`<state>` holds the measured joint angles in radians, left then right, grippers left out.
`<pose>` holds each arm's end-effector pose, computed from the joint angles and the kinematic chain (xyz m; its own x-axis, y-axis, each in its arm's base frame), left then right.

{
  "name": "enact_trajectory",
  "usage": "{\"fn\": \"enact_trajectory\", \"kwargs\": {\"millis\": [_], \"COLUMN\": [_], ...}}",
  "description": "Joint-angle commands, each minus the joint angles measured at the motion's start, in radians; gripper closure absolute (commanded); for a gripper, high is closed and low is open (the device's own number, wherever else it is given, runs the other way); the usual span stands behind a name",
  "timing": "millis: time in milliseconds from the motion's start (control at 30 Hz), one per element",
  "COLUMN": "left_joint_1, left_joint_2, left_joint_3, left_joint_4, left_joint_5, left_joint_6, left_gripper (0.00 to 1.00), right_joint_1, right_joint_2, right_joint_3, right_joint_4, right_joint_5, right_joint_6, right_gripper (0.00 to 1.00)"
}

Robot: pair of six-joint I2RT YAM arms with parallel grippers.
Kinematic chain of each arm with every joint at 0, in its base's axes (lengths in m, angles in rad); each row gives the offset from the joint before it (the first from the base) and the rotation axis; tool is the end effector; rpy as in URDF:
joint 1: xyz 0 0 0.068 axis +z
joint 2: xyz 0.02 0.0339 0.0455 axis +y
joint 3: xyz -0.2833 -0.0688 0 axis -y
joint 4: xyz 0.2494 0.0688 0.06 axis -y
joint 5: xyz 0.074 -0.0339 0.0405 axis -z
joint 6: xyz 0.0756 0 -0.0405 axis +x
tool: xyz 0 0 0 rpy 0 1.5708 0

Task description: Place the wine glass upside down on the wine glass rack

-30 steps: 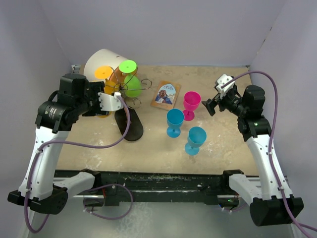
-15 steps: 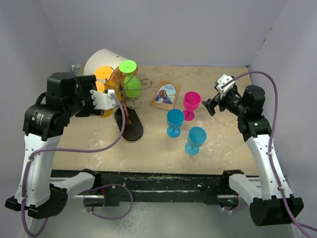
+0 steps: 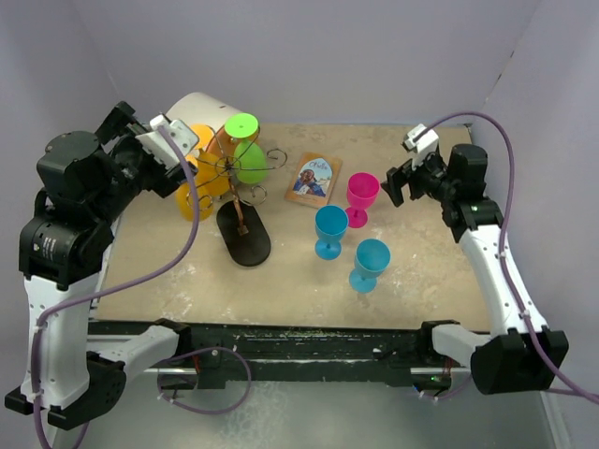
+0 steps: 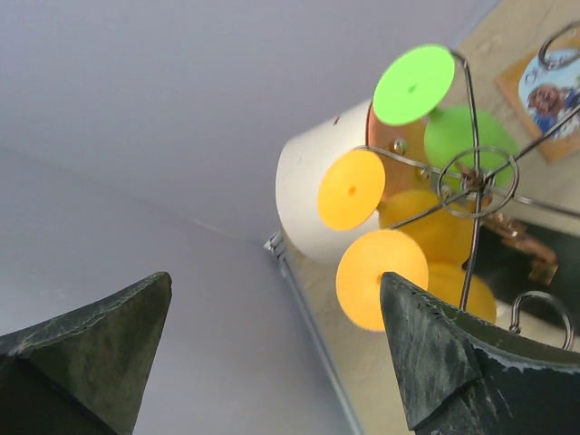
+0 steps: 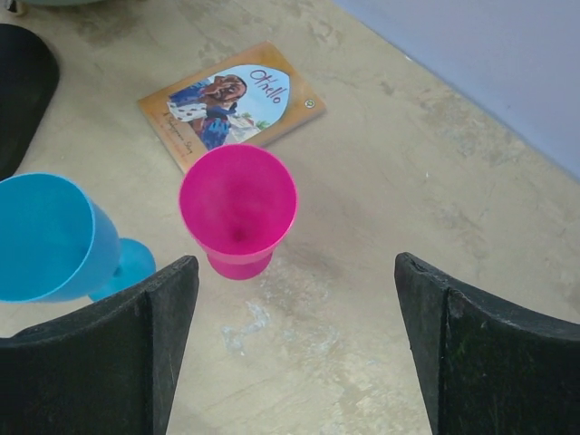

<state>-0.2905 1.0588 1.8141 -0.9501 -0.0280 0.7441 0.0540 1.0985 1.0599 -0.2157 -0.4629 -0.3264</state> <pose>0.1619 -0.0462 0.5462 0.0397 0.6948 -0.7181 0.3169 0.6728 0.6685 0.2775 0.0488 0.3805 -0.0841 -0.2919 -0.9528 -0.5351 0.8198 -0.2039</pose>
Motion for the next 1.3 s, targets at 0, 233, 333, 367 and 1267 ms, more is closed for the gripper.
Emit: {"fn": "enact_trajectory", "kwargs": {"millis": [0,233,333,367,1267], "left_joint_1": [0.003,0.008,0.007,0.007,0.008], "left_joint_2": [0.002,-0.007,-0.01,-0.011,-0.018], "left_joint_3": [0.009,-0.021,-0.034,-0.033,0.019], "left_joint_4": [0.125,0.138,0.135,0.137,0.125], "left_joint_5": [0.061,0.066,0.062,0.057,0.03], "left_joint_6": [-0.202,-0.199,-0.184,-0.18,-0.149], "left_gripper": [0.01,0.01,0.01,0.01,0.01], "right_joint_1": [0.008,0.037,0.059,0.065,0.182], "right_joint_2": [0.073,0.217,0.274,0.295,0.571], "right_joint_3": [0.128,0.255,0.302,0.31,0.467], "right_joint_4": [-0.07,-0.192,-0.231,-0.235,-0.337], "right_joint_5": [0.067,0.126,0.153,0.161,0.296], "right_joint_6": [0.03,0.027,0.033,0.038,0.047], "right_gripper": [0.1,0.21,0.25,0.26,0.7]}}
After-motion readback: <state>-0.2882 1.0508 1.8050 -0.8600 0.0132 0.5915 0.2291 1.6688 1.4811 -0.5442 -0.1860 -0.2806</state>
